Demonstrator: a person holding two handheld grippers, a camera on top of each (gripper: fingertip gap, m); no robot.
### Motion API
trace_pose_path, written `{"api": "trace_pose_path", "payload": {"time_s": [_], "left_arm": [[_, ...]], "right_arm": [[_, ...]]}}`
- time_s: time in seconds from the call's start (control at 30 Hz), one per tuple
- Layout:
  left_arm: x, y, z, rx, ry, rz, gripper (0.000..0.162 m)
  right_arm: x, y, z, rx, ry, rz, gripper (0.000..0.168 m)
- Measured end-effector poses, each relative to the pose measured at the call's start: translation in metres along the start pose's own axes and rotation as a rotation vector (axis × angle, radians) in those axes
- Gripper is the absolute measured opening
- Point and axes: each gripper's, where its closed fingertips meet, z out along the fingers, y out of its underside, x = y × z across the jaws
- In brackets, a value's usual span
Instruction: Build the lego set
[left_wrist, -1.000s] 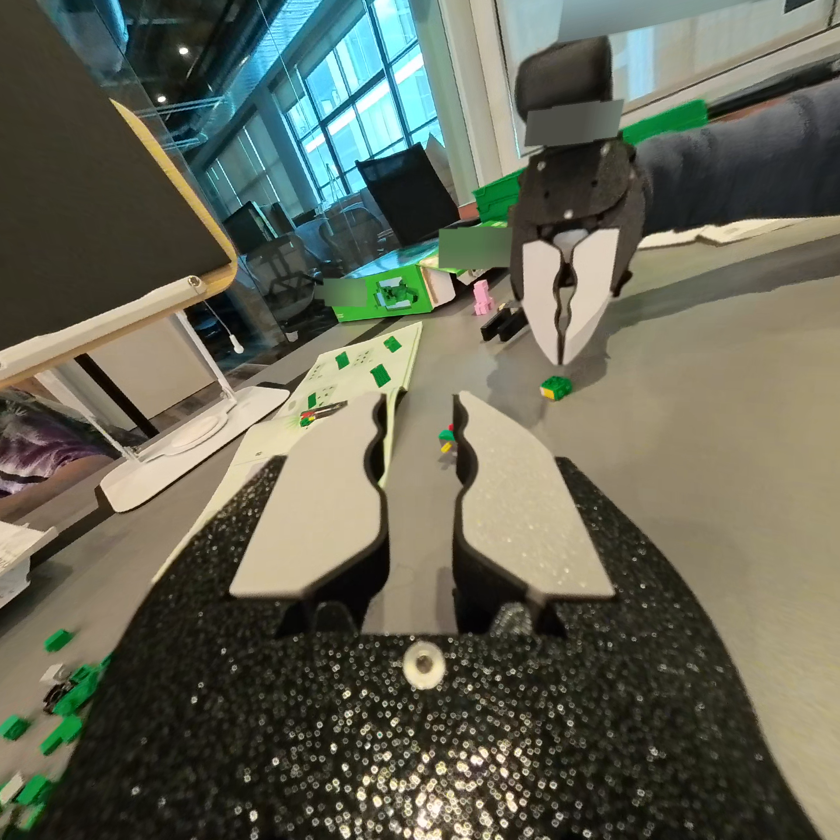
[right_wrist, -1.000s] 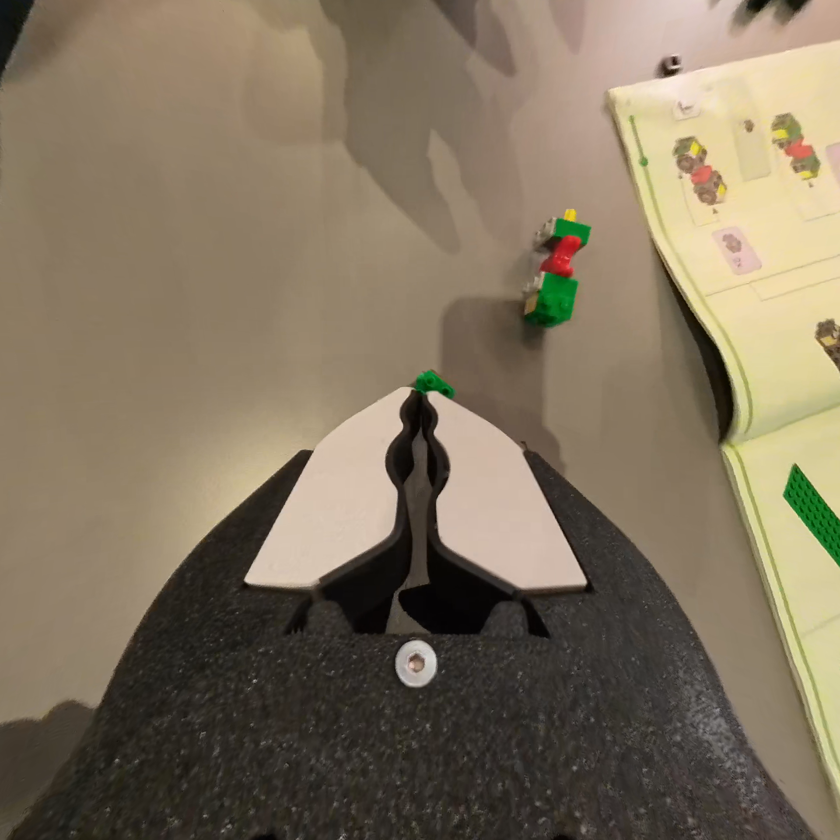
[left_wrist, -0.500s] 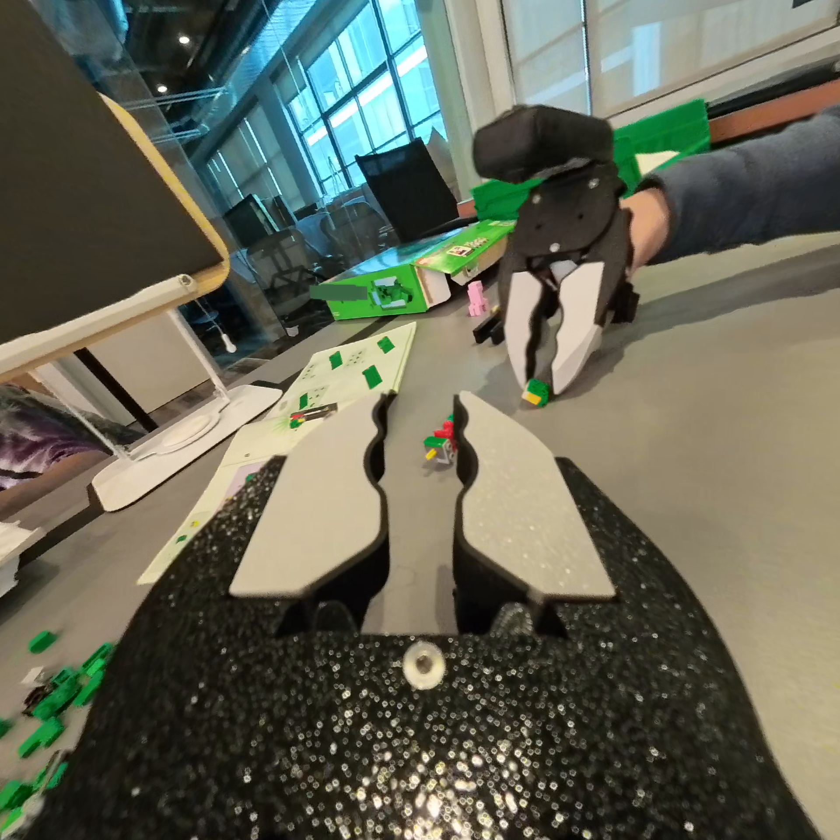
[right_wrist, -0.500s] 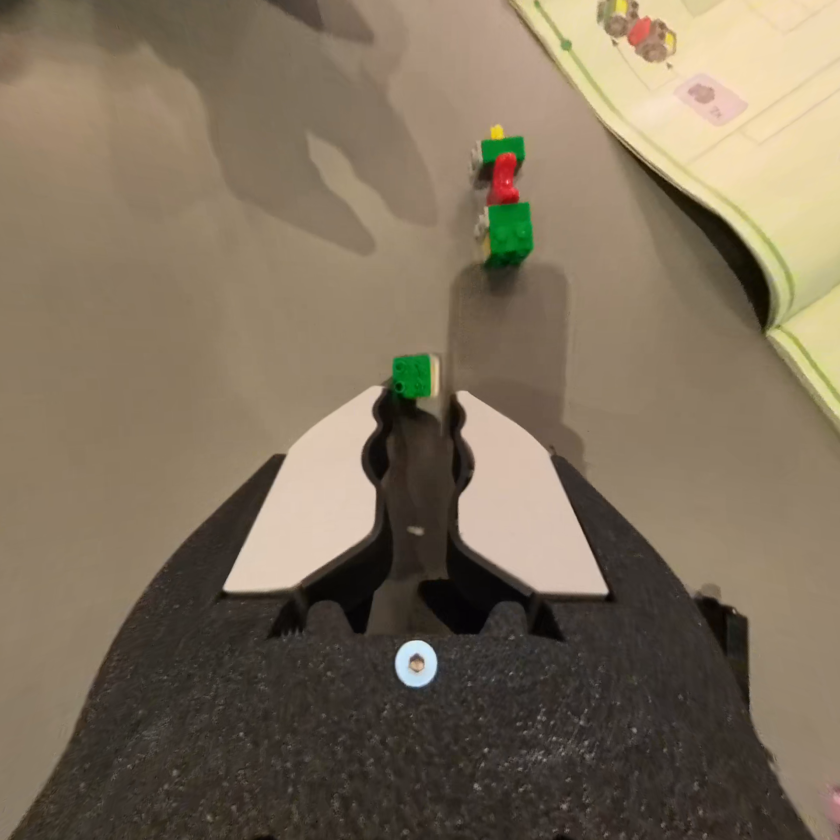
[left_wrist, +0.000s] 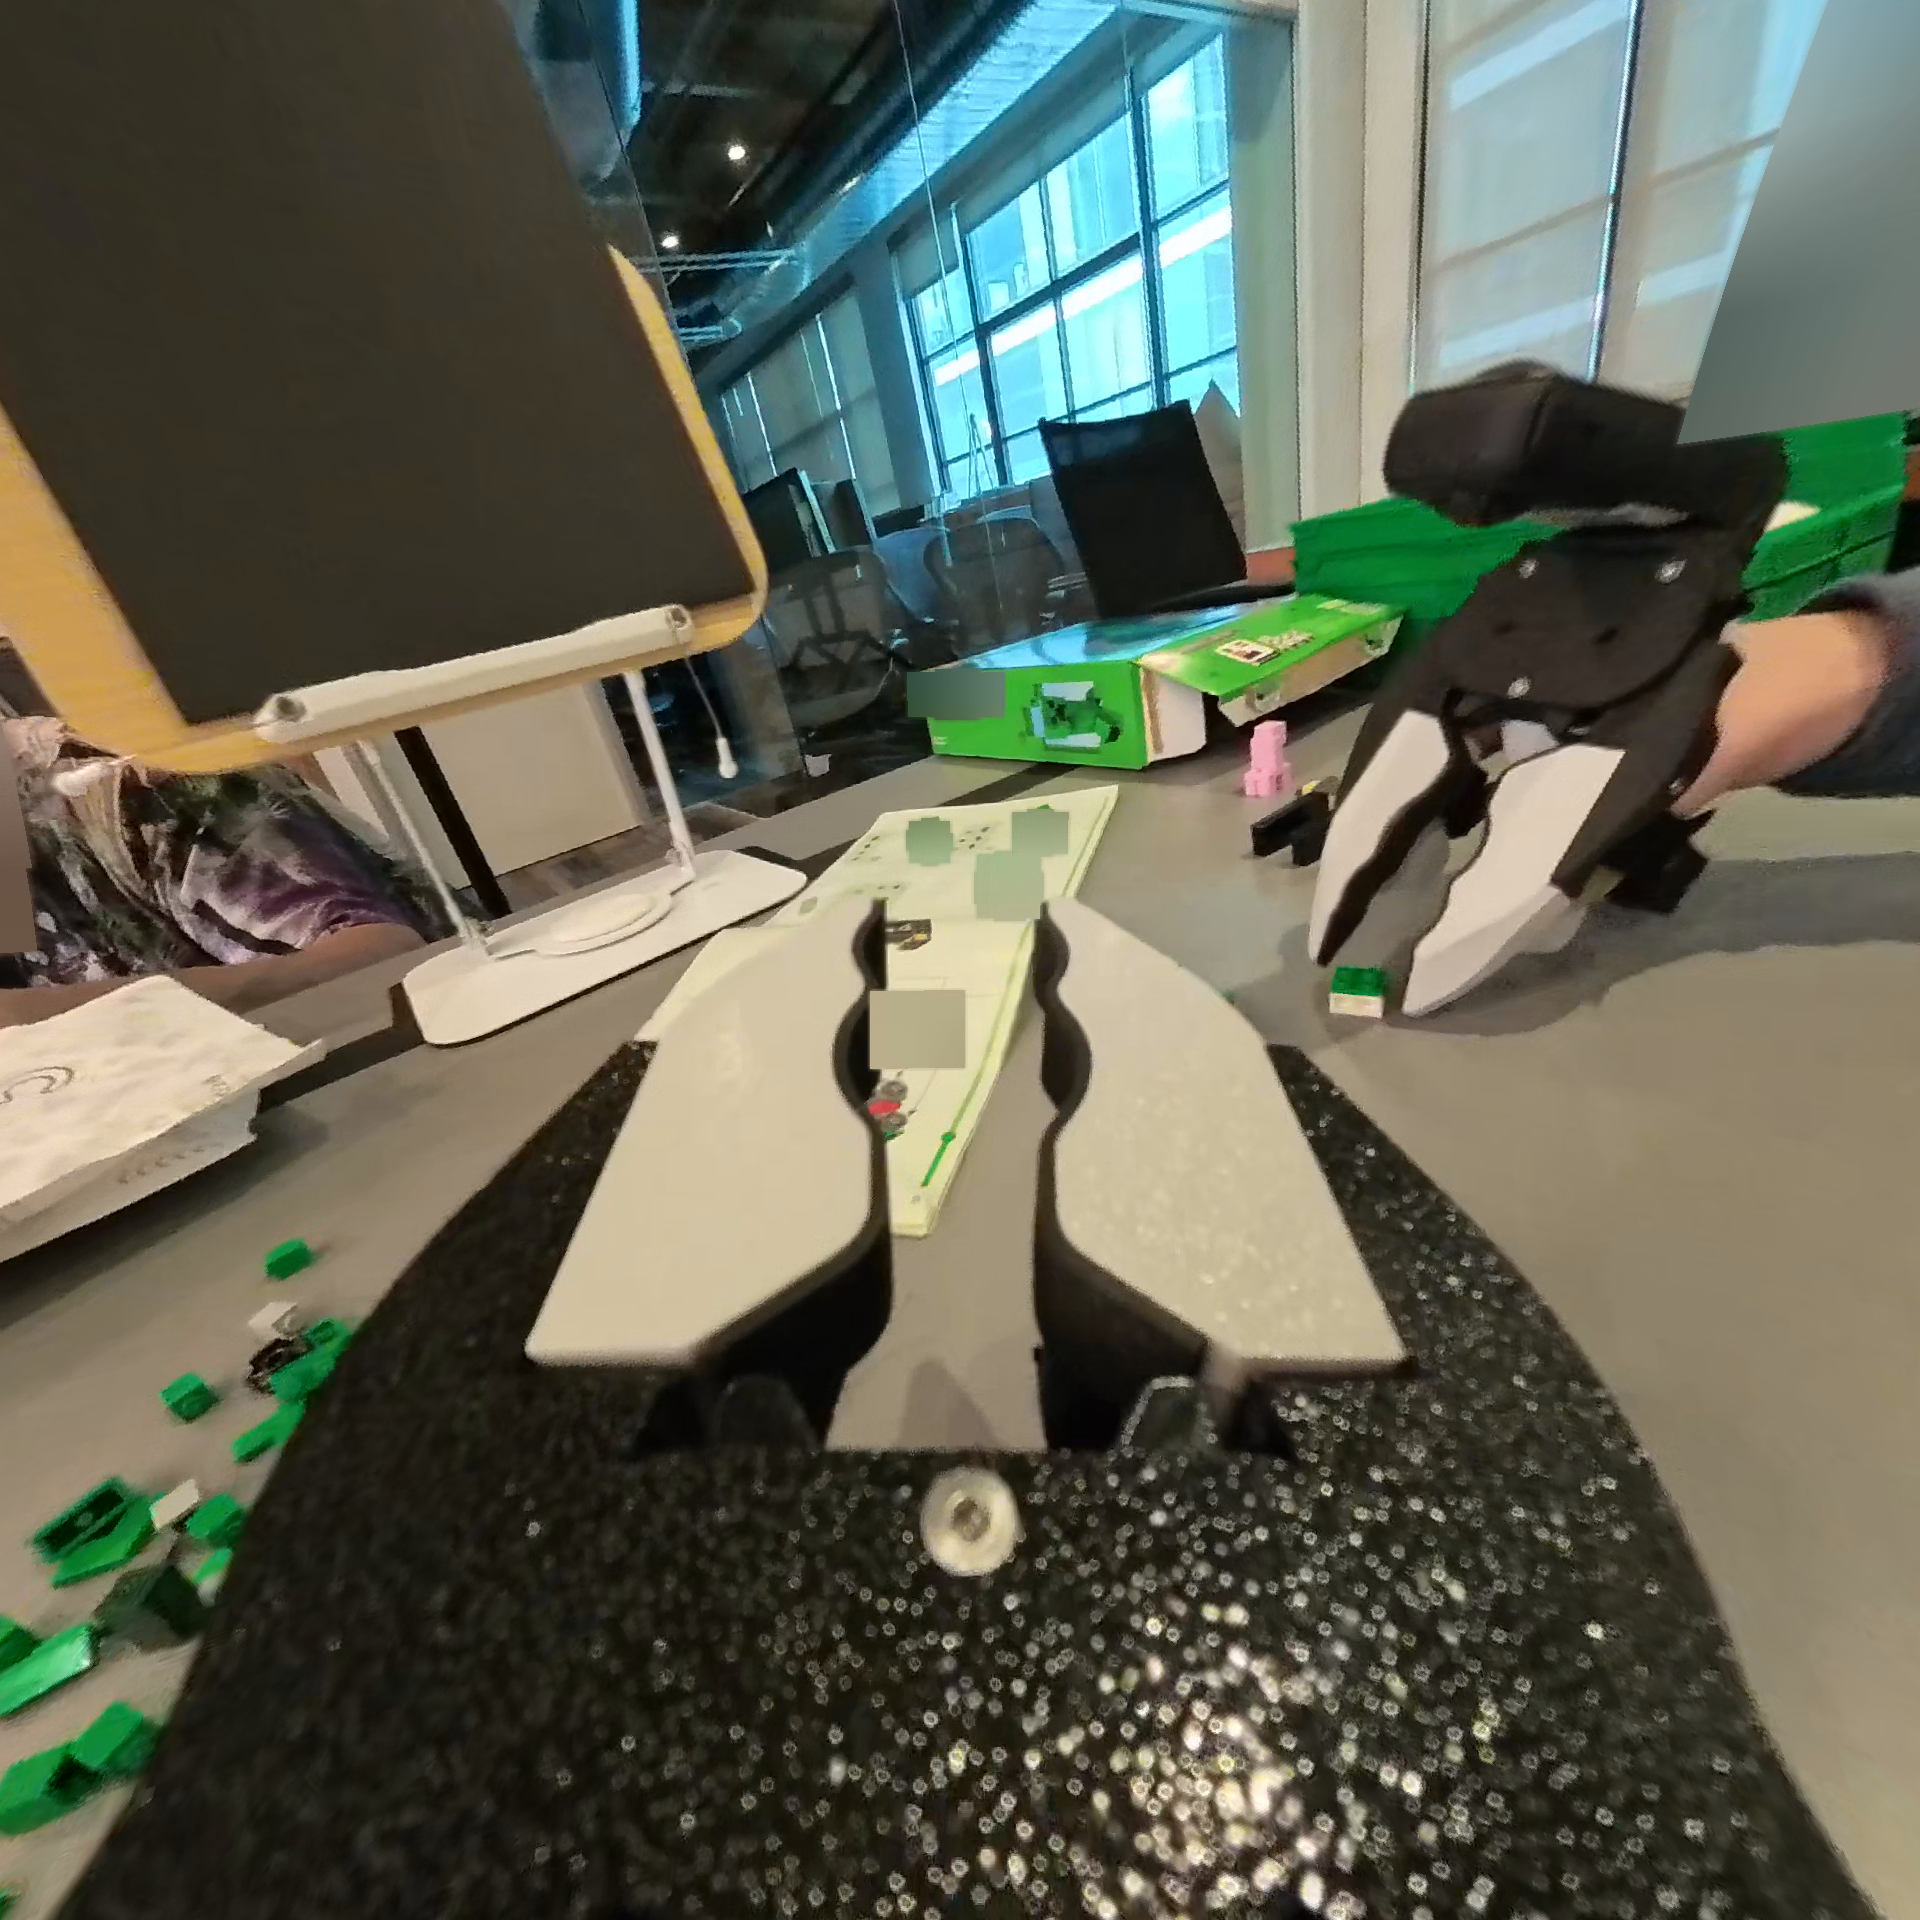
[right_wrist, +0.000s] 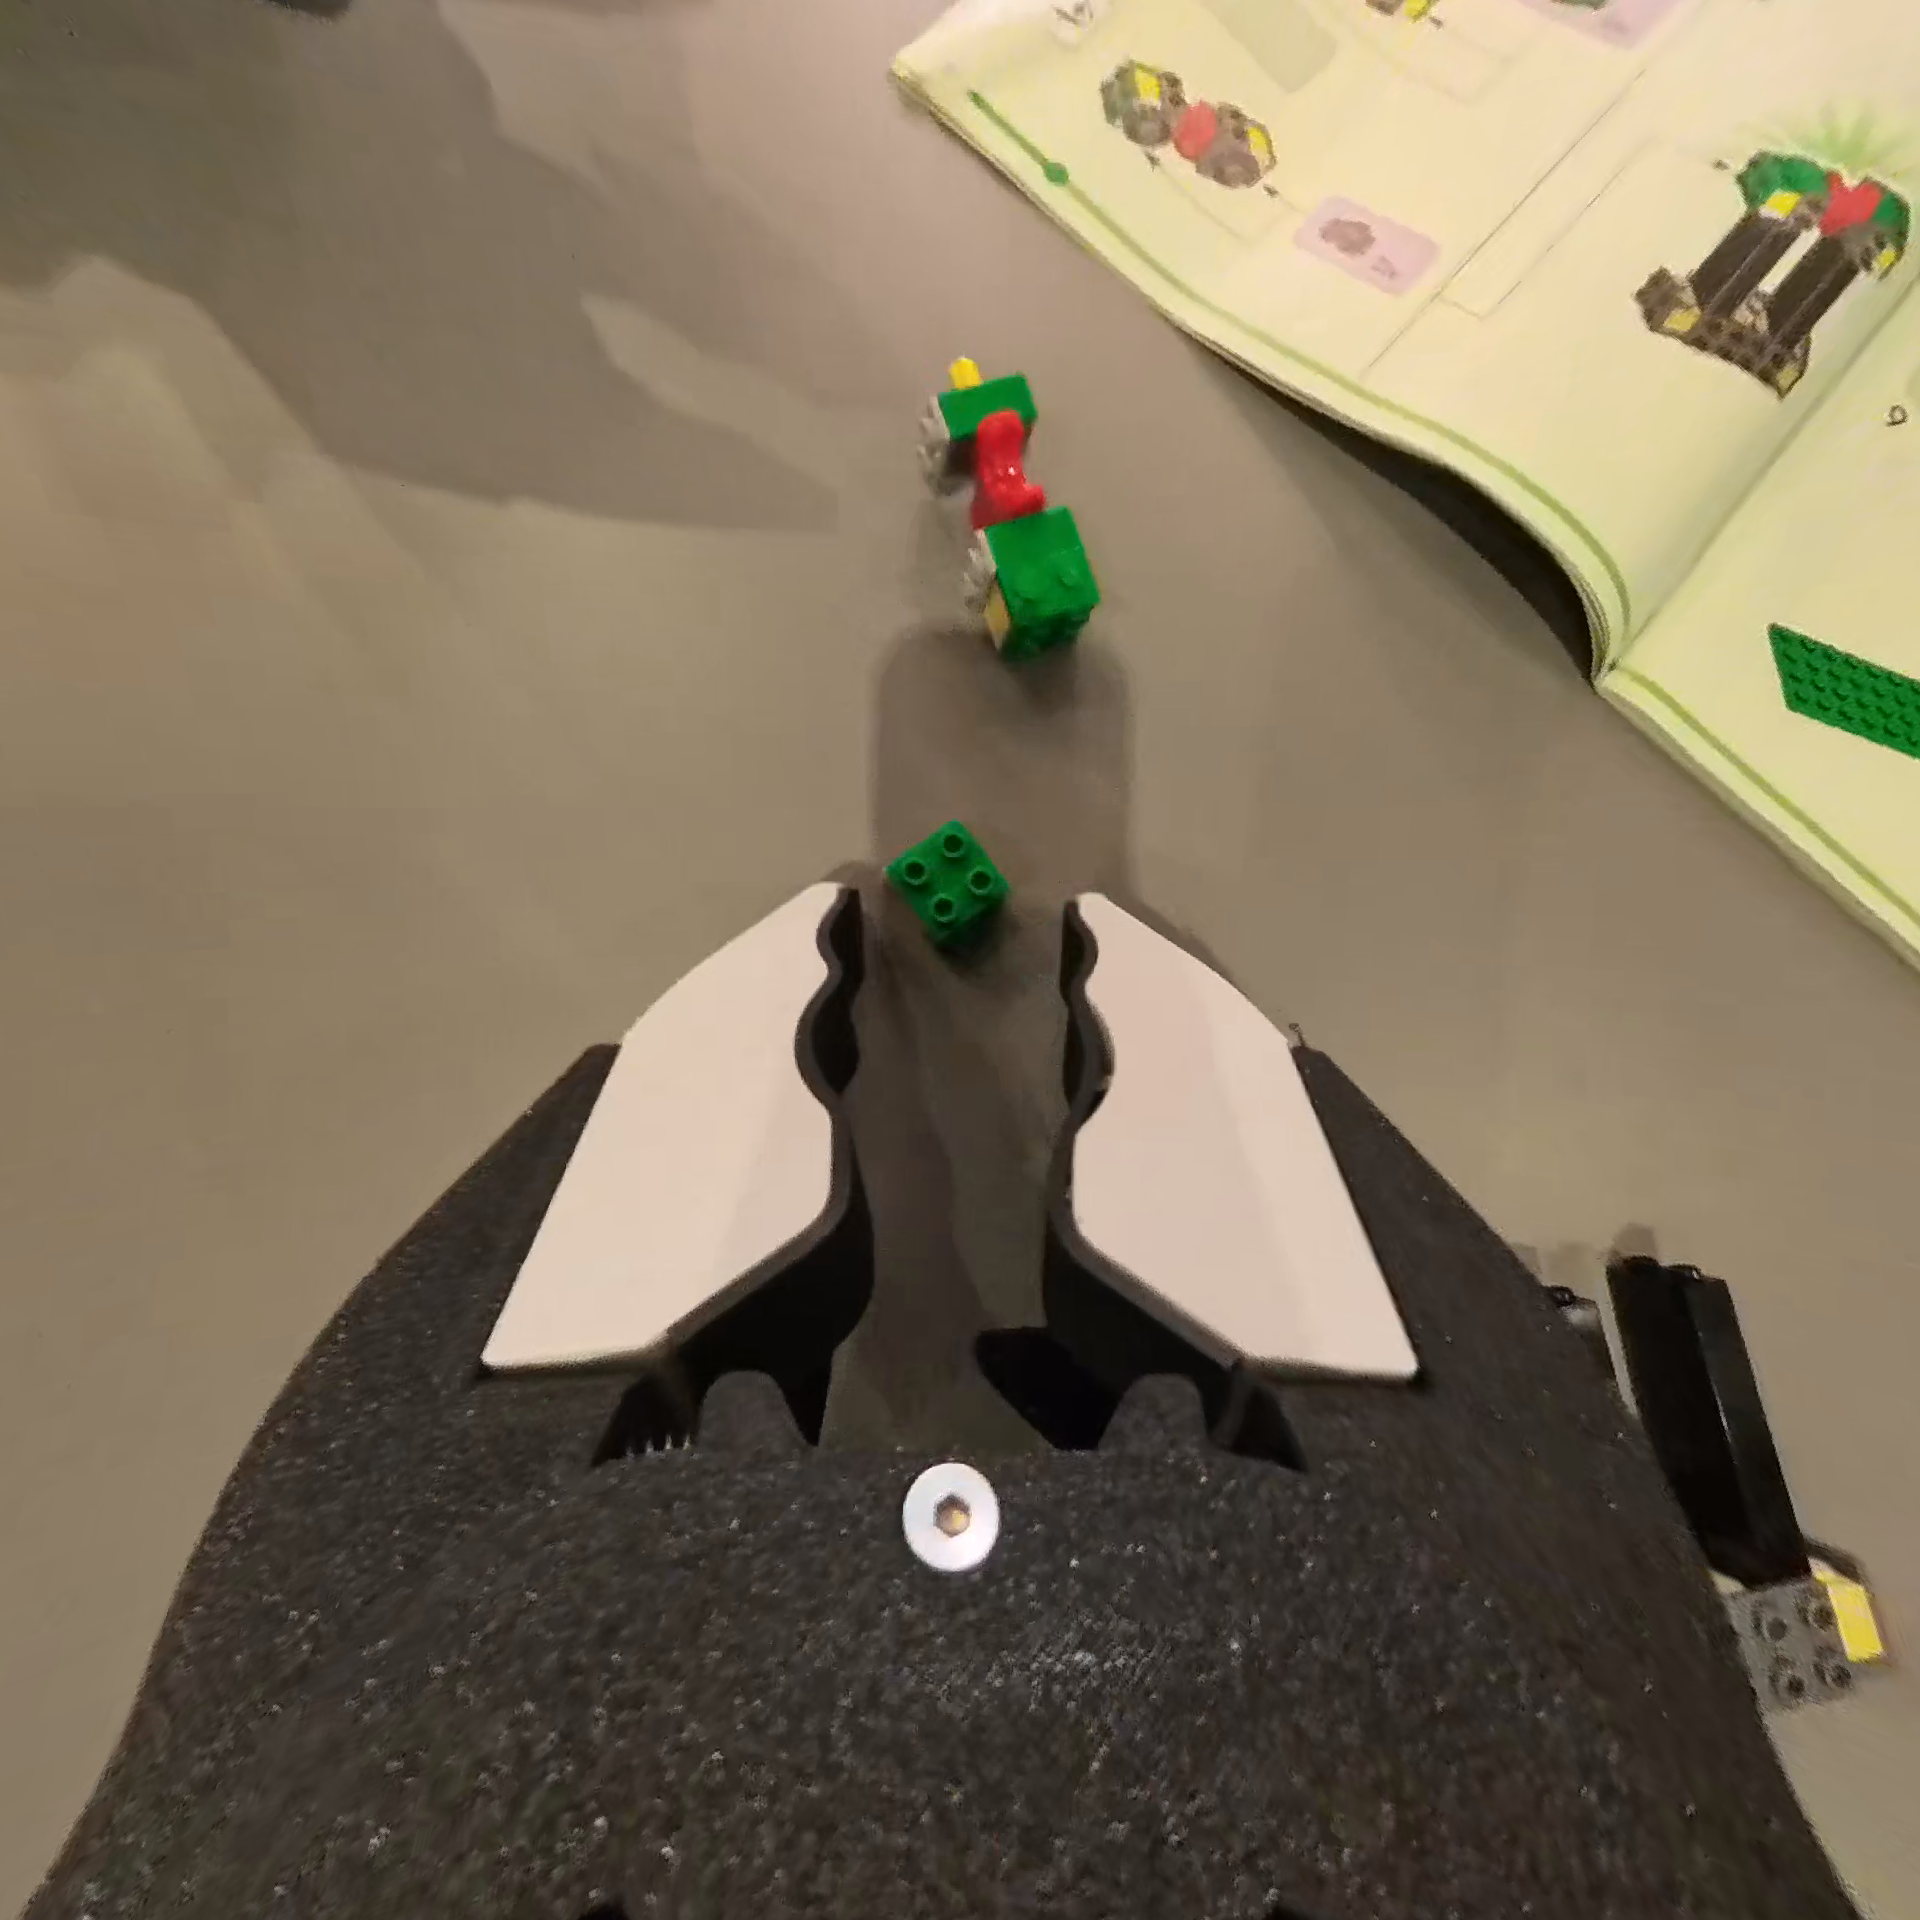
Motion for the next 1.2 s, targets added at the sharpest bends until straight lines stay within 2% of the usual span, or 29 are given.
{"api": "trace_pose_path", "payload": {"time_s": [0.03, 0.17, 0.3, 0.43, 0.63, 0.7, 0.77, 0.87, 0.93, 1.07, 1.2], "left_arm": [[0.0, 0.0, 0.0, 0.005, 0.006, -0.011, 0.027], [0.002, -0.001, 0.0, 0.008, 0.017, -0.021, 0.027], [0.0, -0.003, -0.001, 0.017, 0.012, -0.024, 0.027], [-0.005, -0.007, -0.004, 0.037, -0.023, -0.017, 0.026], [-0.034, -0.014, -0.02, 0.057, -0.236, 0.07, 0.02], [-0.049, -0.015, -0.028, 0.034, -0.358, 0.144, 0.016], [-0.052, -0.016, -0.031, 0.016, -0.406, 0.213, 0.015], [-0.048, -0.012, -0.027, -0.015, -0.391, 0.236, 0.017], [-0.047, -0.01, -0.025, -0.02, -0.374, 0.213, 0.02], [-0.043, -0.007, -0.023, -0.013, -0.295, 0.088, 0.028], [-0.027, 0.0, -0.028, -0.077, -0.155, -0.066, 0.035]], "right_arm": [[0.001, 0.001, 0.001, 0.005, -0.005, -0.002, 0.035], [-0.003, -0.002, 0.004, 0.024, -0.072, -0.027, 0.02], [-0.006, -0.009, 0.007, 0.031, -0.098, -0.056, 0.02], [-0.025, -0.039, 0.015, 0.107, -0.136, -0.134, 0.02], [-0.059, -0.089, 0.052, 0.097, -0.185, -0.371, 0.02], [-0.064, -0.101, 0.065, 0.083, -0.206, -0.434, 0.02], [-0.067, -0.11, 0.076, 0.071, -0.242, -0.466, 0.02], [-0.07, -0.115, 0.085, 0.051, -0.277, -0.48, 0.022], [-0.069, -0.117, 0.084, 0.053, -0.277, -0.473, 0.033], [-0.064, -0.116, 0.065, 0.133, -0.24, -0.416, 0.034], [-0.059, -0.098, 0.045, 0.187, -0.217, -0.279, 0.033]]}}
